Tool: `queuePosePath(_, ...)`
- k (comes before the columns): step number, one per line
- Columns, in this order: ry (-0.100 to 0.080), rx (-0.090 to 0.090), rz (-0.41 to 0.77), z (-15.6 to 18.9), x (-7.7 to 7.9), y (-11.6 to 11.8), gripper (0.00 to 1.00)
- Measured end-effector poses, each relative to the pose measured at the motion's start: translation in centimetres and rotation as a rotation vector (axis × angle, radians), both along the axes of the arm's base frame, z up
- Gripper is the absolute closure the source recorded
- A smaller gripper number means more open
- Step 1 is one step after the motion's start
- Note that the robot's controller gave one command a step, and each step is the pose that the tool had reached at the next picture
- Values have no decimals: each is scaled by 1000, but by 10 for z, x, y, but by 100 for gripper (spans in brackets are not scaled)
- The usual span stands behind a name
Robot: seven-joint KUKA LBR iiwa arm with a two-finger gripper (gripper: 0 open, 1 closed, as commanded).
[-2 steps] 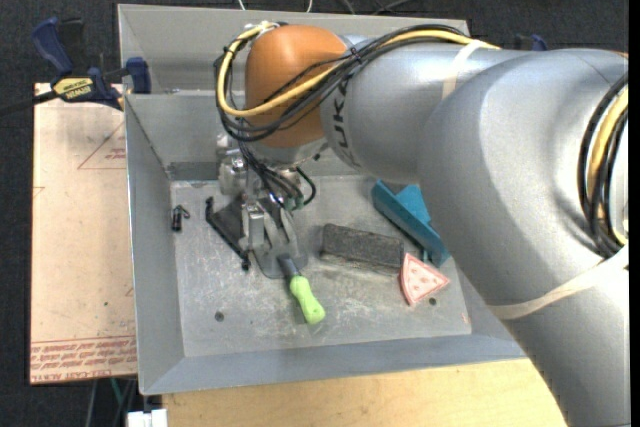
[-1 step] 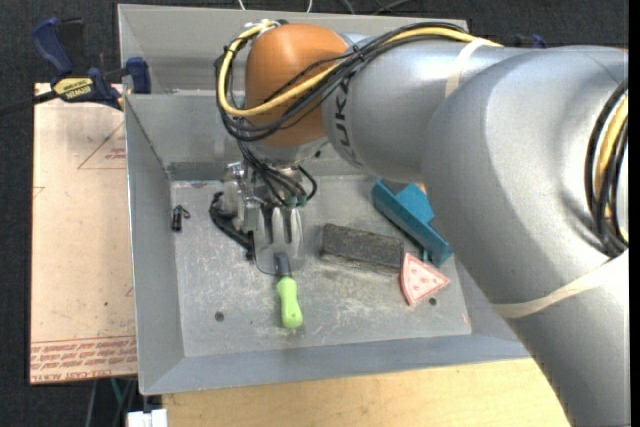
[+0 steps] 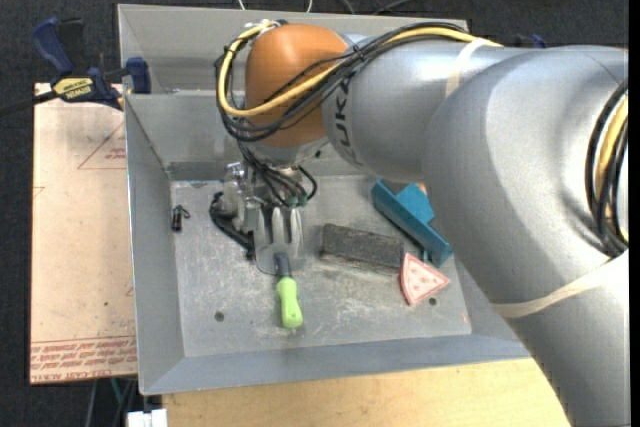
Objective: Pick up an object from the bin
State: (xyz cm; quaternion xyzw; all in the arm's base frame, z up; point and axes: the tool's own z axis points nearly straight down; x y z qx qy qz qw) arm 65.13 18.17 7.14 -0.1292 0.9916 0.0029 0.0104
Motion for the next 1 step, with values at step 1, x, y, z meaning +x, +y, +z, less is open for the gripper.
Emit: queuePosePath(1, 1, 1, -1, 11, -1, 0, 100)
